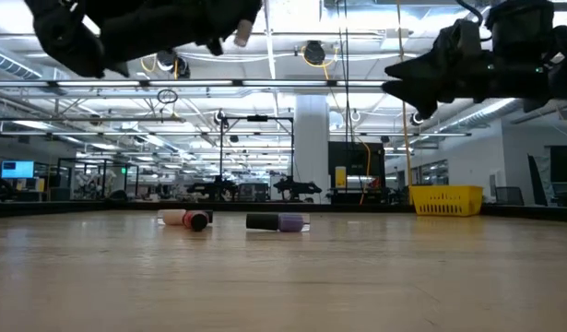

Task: Pick & Place Nail Polish
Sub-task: Put the white nail polish bottle into the yellow bin, then put the light blue nail polish bottle into the yellow bin

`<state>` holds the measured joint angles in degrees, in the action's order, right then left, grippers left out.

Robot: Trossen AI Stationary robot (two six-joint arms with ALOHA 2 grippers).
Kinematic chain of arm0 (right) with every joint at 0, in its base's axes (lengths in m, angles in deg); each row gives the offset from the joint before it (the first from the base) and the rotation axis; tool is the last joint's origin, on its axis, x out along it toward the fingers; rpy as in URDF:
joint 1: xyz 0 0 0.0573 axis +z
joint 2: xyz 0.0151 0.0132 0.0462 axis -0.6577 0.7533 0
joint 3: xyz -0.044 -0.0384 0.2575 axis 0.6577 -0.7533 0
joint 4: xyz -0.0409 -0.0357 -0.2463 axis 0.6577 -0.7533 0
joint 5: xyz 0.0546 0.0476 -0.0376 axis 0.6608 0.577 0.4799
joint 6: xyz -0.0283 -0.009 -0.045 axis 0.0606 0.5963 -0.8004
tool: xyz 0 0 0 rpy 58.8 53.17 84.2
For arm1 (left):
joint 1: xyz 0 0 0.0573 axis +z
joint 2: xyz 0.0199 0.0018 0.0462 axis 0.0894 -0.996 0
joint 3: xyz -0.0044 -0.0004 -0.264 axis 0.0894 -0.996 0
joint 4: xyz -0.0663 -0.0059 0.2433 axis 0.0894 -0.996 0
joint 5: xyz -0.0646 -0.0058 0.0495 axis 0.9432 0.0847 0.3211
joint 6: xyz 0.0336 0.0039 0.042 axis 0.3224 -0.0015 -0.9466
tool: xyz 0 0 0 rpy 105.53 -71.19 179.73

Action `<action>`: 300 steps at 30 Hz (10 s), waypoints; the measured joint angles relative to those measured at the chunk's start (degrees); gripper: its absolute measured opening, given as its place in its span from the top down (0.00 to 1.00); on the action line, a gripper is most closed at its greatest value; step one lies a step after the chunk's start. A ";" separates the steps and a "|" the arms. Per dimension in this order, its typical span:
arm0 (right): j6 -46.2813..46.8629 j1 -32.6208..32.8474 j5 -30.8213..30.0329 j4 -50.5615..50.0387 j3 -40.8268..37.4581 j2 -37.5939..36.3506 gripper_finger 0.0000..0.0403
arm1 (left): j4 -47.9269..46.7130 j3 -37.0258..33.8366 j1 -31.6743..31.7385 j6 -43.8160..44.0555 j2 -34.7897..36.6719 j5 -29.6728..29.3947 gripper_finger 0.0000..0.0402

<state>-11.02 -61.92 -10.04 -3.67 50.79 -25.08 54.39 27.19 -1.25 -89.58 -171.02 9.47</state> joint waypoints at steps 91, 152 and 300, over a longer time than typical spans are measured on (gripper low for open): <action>-9.00 15.49 -13.95 -6.36 16.81 25.69 0.73 | -12.09 28.24 -0.59 -6.81 -23.36 -17.80 0.51; 0.34 -30.95 -31.71 -61.34 16.79 6.45 0.69 | -64.19 28.24 11.06 26.86 -23.29 -26.02 0.48; 2.51 5.00 -5.36 2.60 16.79 34.25 0.64 | -78.58 40.88 -8.24 -29.57 -24.12 -60.29 0.91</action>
<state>-8.51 -56.93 -15.40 -1.07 67.58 9.17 -24.18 68.07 -9.49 -119.15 -195.14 -50.82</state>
